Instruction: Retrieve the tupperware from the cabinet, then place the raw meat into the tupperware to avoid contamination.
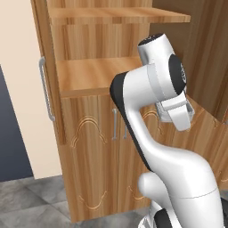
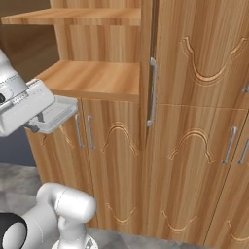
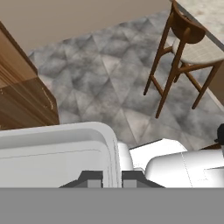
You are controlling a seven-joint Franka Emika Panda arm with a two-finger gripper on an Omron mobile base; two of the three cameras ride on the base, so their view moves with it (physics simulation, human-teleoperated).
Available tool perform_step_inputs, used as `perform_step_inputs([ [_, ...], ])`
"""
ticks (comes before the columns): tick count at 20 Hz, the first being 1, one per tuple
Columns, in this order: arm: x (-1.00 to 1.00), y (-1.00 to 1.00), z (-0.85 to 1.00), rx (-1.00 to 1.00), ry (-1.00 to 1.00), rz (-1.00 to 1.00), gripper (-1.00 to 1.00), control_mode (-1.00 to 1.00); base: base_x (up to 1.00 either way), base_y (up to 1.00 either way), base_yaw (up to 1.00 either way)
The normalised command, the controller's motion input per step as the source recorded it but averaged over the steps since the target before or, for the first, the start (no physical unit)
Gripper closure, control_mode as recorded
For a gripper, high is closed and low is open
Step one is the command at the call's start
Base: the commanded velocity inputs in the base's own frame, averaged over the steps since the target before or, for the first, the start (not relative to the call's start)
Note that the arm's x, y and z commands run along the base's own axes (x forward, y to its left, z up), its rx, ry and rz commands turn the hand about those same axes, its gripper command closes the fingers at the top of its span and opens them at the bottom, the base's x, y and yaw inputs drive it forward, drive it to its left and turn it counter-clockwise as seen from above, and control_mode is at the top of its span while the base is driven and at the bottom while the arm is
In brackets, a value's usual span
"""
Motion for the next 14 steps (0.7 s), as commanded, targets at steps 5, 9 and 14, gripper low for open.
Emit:
perform_step_inputs([
  [5, 0.0, 0.0, 0.0, 0.0, 0.0, 0.0, 1.0, 1.0, -0.23, 0.02, 0.33],
  [9, 0.0, 0.0, 0.0, 0.0, 0.0, 0.0, 1.0, 1.0, -0.17, 0.05, 0.49],
  [14, 0.0, 0.0, 0.0, 0.0, 0.0, 0.0, 1.0, 1.0, -0.24, 0.06, 0.47],
])
